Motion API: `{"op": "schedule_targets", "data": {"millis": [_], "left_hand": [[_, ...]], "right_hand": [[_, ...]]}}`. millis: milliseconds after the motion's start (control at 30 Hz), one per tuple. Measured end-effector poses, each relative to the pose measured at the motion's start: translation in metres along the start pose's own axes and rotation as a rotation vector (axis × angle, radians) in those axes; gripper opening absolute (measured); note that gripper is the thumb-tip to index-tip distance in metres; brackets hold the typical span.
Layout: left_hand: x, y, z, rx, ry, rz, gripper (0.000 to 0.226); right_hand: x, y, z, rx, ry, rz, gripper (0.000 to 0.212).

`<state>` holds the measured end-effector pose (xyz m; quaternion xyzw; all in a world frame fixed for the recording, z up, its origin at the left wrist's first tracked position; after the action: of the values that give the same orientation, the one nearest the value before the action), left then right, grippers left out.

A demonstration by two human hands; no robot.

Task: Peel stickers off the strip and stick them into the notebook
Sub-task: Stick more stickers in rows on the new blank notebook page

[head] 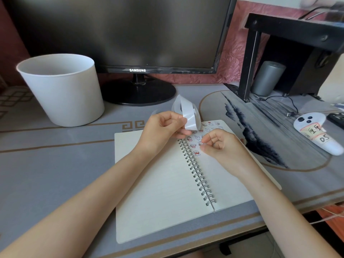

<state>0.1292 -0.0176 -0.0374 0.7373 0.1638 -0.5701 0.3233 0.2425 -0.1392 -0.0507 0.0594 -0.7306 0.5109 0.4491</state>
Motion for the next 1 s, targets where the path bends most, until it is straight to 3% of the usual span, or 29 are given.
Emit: {"op": "schedule_targets", "data": {"millis": [200, 333, 500, 600, 1000], "left_hand": [[-0.001, -0.001, 0.0, -0.003, 0.018, -0.002, 0.01], [-0.001, -0.001, -0.001, -0.008, 0.025, 0.014, 0.011], [-0.002, 0.0, -0.002, -0.008, 0.029, 0.043, 0.01], [-0.002, -0.001, -0.002, -0.013, 0.035, 0.055, 0.01], [-0.003, 0.002, -0.001, 0.012, 0.039, 0.1, 0.011]], "right_hand": [[0.011, -0.013, -0.003, 0.011, -0.029, 0.006, 0.004], [0.029, -0.031, -0.007, -0.15, -0.173, 0.03, 0.007], [0.047, -0.024, -0.013, -0.191, -0.301, 0.154, 0.017], [0.046, -0.021, -0.015, -0.231, -0.313, 0.205, 0.015], [0.046, -0.021, -0.007, -0.208, -0.303, 0.04, 0.007]]}}
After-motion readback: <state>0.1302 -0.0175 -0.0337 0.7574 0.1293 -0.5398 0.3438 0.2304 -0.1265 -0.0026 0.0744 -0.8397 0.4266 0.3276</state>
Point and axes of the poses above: each hand's wrist, its own z-axis away from the middle knuckle, its own y-axis out of the palm, x = y × z, the point moved 6 cm from there along -z, towards the middle knuckle, and after that the axes turned 13 degrees about z, right-handed, at the moved point
